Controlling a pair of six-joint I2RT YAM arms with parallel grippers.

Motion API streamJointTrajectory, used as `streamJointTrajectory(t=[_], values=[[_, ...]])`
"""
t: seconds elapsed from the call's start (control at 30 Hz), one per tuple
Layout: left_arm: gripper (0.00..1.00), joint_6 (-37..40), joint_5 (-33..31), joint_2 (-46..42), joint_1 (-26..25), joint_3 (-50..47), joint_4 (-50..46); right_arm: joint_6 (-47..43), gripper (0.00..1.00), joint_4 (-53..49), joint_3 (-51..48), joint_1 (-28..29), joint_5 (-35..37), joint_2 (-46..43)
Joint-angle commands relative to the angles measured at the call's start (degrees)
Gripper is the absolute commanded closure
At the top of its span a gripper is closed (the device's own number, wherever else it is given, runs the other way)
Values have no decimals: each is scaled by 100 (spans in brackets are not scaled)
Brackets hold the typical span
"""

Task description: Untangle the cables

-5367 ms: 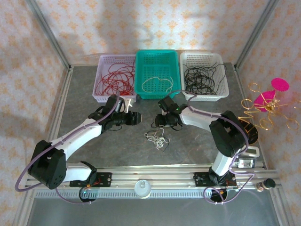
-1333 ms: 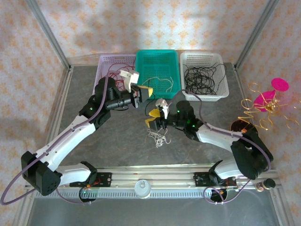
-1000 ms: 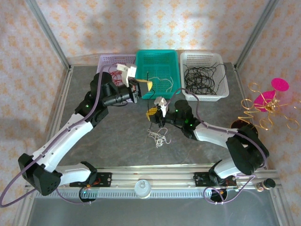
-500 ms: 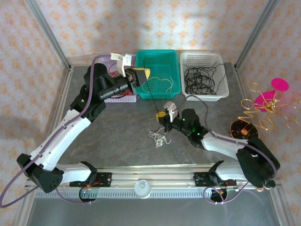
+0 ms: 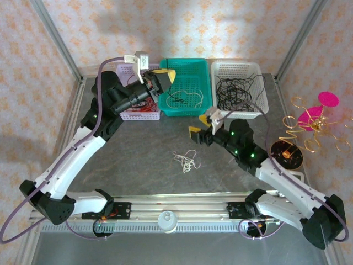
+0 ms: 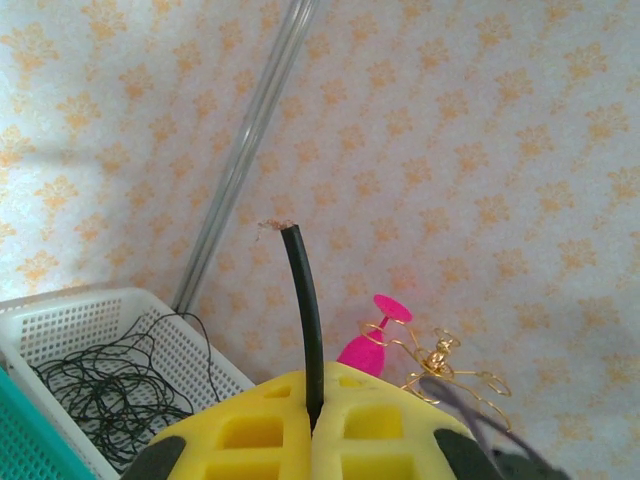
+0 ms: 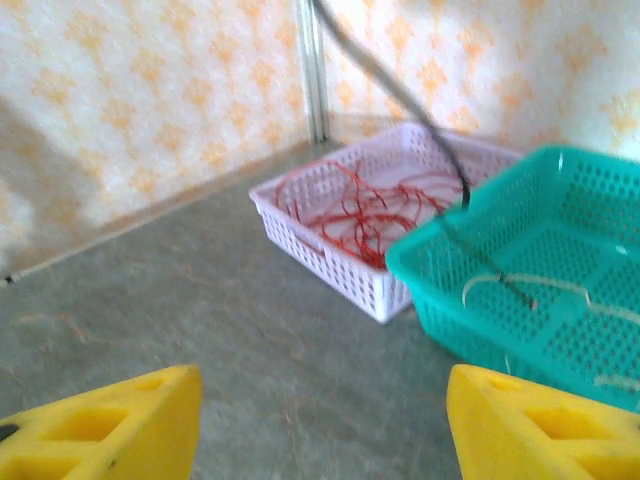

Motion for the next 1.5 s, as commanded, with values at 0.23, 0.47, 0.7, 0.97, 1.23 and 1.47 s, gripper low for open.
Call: streamJointTrajectory(t=[0.23,0.47,0.7,0.97,1.23,1.47], values=[[100,-271,531,68,48,-30,526,-452,36,95,1906,-301,-1975,1650],[100,-399,567,-42,50,-177,634,-664,43,-165,2757,-297,-3203,2608],[100,-249,236,-115,48,-208,551,-372,82,-268,3081,-327,-2822,2965],[40,-367,-1002,-92,58,-493,668,1052,100,-713,3219,-639,-1912,2668],[20,-557,-803,-62,63,-1001,998,2093,100,-2840,4982,-1698,578,3107],[28,-583,-373,-155,67,-1296,1020,1760,100,-4619,7376,-2778,1429,4940]])
